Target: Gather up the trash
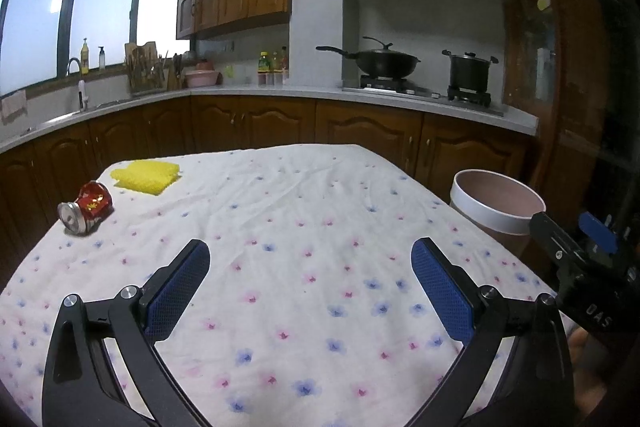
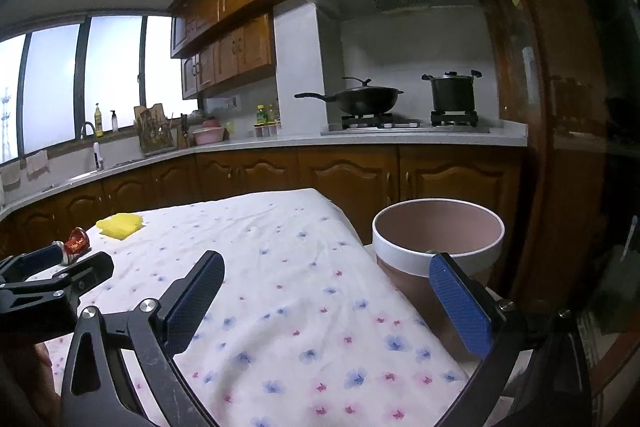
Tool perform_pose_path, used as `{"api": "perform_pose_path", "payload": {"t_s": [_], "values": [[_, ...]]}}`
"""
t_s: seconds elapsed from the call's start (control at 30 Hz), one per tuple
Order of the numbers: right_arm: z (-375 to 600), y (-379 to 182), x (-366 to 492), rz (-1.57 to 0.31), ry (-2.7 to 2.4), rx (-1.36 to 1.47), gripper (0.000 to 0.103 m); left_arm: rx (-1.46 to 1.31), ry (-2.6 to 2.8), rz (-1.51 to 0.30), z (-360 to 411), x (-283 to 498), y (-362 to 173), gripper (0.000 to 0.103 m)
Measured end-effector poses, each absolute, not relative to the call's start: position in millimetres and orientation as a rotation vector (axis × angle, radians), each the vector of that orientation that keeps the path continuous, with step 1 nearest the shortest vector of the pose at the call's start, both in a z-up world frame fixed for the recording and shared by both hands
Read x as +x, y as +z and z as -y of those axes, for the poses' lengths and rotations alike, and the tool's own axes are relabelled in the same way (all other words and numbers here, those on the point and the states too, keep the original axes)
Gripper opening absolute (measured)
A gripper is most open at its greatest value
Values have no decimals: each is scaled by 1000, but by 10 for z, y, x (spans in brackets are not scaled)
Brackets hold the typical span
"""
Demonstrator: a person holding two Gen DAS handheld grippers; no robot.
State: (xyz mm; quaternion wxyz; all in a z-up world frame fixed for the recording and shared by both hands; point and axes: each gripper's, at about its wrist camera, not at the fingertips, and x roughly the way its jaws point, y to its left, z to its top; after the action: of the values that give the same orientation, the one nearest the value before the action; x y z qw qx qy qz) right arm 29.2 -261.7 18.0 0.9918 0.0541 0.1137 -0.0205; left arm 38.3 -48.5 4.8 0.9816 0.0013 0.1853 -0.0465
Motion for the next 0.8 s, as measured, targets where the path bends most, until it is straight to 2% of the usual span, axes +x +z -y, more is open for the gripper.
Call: {"api": "perform_pose_path", "payload": {"t_s": [0.67, 0.8], "values": [[2716, 323, 247, -238, -34, 142, 103, 30, -44, -323, 537, 292, 125, 103], [2660, 351, 325, -288, -47, 85, 103, 8, -52, -292, 533, 264, 138, 103]]}}
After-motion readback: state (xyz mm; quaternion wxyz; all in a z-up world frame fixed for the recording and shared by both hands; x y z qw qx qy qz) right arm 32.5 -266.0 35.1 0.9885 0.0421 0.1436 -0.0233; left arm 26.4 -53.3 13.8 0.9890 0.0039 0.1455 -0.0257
